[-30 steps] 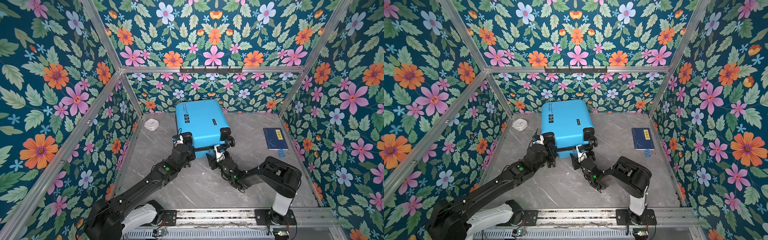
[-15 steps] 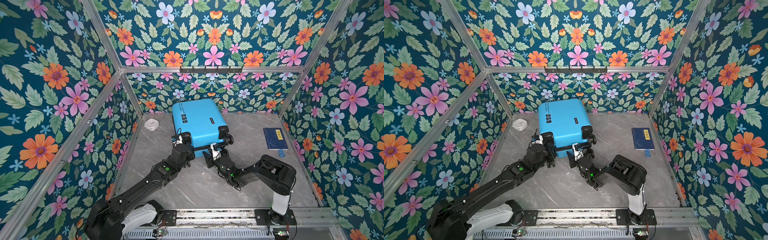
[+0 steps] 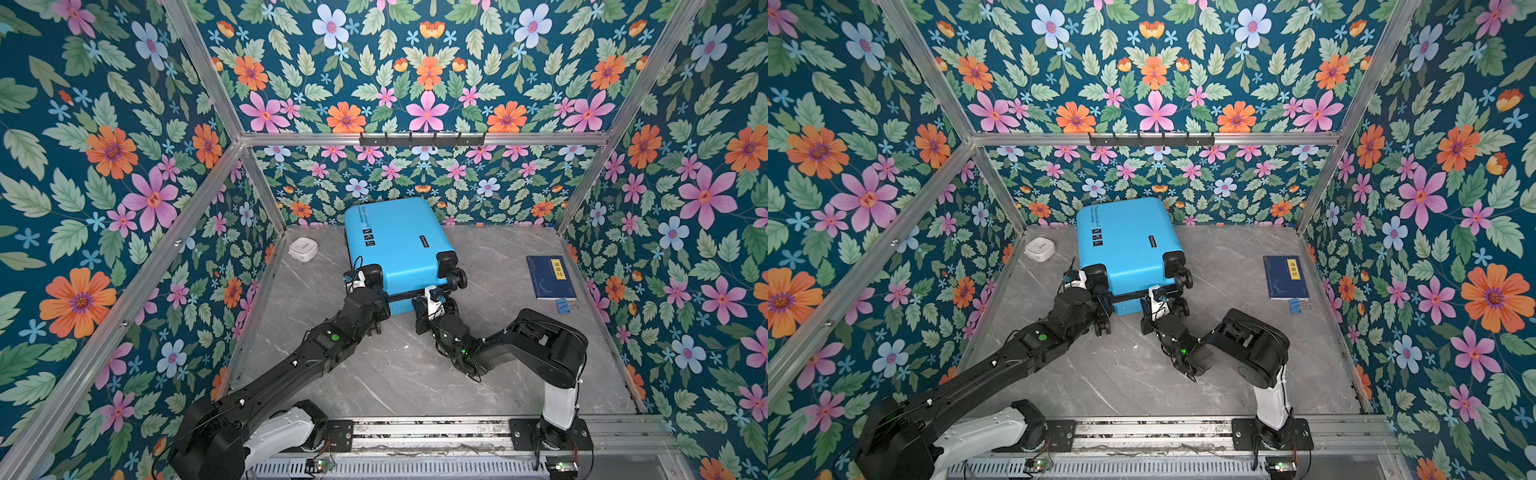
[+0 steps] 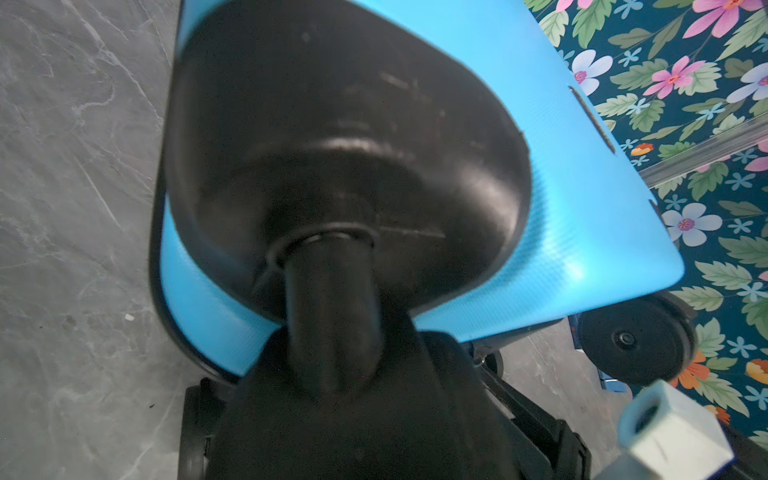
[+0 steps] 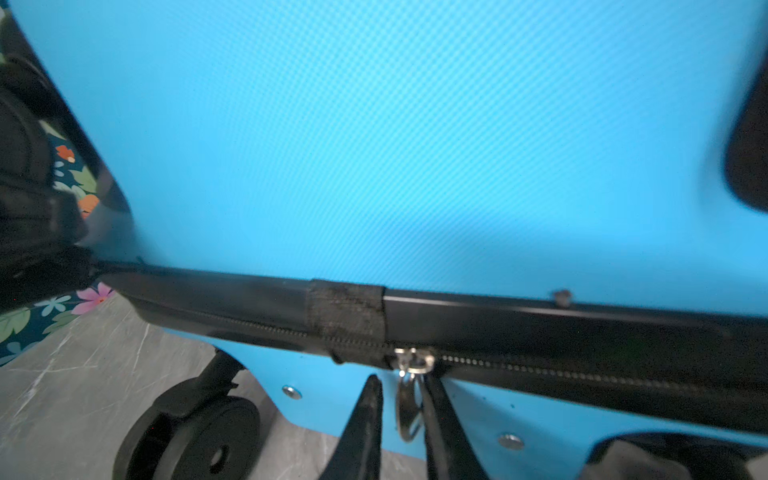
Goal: Pack the luggage
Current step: 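Close the right gripper on the silver zipper pull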
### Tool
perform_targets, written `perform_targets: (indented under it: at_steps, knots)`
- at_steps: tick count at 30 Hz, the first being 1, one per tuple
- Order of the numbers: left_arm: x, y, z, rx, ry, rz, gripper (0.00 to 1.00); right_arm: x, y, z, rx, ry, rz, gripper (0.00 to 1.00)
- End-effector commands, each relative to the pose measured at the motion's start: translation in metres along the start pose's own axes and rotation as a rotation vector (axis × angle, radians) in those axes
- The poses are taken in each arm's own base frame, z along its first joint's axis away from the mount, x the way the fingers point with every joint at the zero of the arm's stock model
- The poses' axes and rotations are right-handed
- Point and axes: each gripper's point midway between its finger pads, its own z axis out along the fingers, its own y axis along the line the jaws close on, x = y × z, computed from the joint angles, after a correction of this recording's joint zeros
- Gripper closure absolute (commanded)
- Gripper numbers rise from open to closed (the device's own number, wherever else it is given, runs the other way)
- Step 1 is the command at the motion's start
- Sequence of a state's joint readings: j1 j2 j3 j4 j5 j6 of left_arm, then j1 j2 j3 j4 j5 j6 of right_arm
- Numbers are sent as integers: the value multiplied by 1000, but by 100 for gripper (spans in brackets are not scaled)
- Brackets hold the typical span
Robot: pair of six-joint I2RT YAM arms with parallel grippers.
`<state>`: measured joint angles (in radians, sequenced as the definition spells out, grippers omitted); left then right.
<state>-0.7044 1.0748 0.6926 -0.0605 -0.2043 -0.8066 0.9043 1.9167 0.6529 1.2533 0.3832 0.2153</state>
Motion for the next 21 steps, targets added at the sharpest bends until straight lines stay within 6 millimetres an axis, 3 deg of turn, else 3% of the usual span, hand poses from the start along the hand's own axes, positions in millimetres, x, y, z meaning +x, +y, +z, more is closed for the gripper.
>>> perform_targets:
  at_steps: [1, 8, 21]
  knots:
    - [-29, -42, -8, 175, -101, 19, 100, -20, -10, 1, 61, -83, 37, 83]
    - [-27, -40, -9, 172, -95, 20, 100, -22, -13, -3, 69, -92, 25, 91]
    - [-27, -41, -8, 175, -91, 19, 100, -33, 3, 4, 16, -84, -32, 90]
